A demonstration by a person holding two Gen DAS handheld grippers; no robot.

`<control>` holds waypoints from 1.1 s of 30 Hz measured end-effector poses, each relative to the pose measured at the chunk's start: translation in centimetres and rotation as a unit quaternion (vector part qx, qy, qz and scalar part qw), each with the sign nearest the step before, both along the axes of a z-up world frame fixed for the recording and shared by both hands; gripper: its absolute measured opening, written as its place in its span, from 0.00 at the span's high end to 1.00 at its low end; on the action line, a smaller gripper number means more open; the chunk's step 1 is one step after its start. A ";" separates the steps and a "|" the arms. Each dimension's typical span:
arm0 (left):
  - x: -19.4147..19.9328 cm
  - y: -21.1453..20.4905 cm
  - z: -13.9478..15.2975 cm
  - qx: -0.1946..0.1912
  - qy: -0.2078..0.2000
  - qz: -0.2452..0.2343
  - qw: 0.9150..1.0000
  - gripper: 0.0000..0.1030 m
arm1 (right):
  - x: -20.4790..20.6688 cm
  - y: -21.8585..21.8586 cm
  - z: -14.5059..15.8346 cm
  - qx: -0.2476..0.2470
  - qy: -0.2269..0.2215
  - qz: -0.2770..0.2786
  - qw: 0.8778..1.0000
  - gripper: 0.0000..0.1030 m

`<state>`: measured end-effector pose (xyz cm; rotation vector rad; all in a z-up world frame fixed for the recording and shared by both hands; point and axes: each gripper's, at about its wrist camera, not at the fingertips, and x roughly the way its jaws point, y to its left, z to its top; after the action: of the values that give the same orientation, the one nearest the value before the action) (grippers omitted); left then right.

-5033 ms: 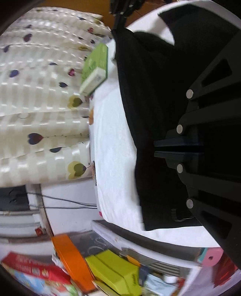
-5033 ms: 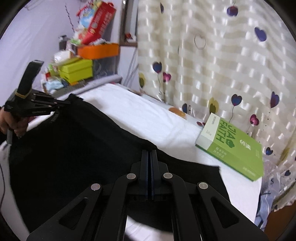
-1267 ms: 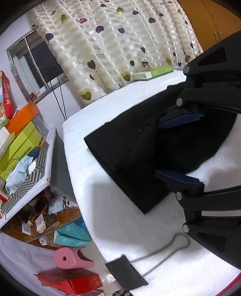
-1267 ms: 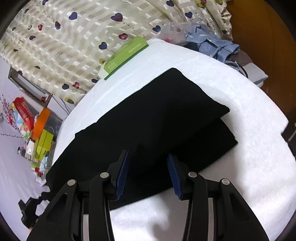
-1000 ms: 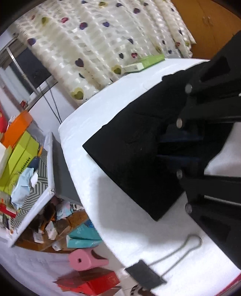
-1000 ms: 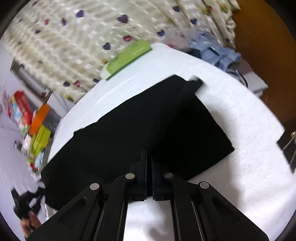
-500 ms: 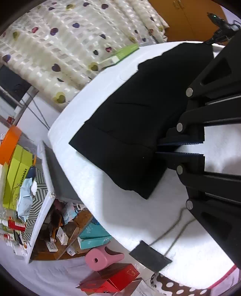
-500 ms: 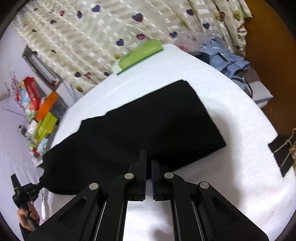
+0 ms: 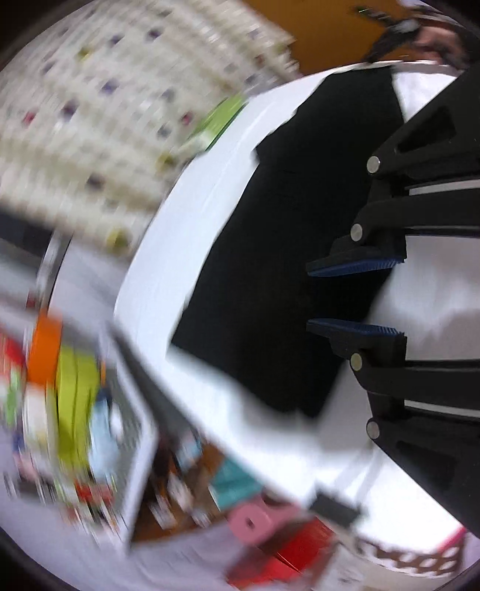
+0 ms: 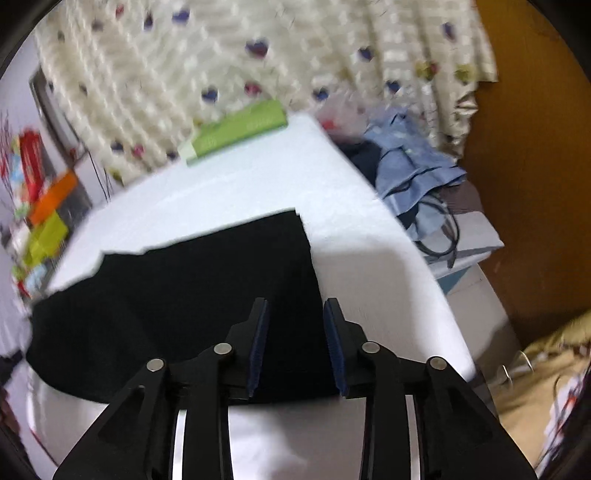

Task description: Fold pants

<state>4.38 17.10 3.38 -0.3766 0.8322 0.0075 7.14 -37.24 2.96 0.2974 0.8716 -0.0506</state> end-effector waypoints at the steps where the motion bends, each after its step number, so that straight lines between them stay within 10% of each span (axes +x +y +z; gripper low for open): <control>1: 0.5 -1.1 -0.1 0.005 -0.001 -0.018 1.000 0.75 | 1.0 0.0 -0.6 -0.004 0.006 0.006 1.000 0.68; 8: 3.3 -5.8 -2.2 0.043 0.027 -0.073 0.996 0.75 | 5.3 0.3 -0.9 -0.056 0.015 0.028 0.998 0.68; 11: 3.3 -6.2 -2.4 0.052 0.025 -0.073 0.996 0.75 | 5.8 1.6 -0.6 -0.079 0.015 0.057 0.995 0.94; 24: 2.0 -5.2 -1.6 0.079 -0.001 -0.053 0.995 0.75 | 5.1 -0.4 0.1 -0.102 0.016 0.005 0.995 0.93; 29: 1.0 -2.1 -1.7 0.099 -0.004 0.000 0.995 0.75 | 0.4 1.6 2.6 -0.070 -0.041 0.041 0.996 0.85; 33: 1.0 -0.3 -3.0 0.081 0.008 0.010 0.997 0.75 | 0.1 4.0 -0.6 -0.070 0.010 0.080 0.994 0.83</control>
<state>5.36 16.85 0.34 -0.2318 0.8369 0.0964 7.28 -33.19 2.36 0.0946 0.9036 0.0341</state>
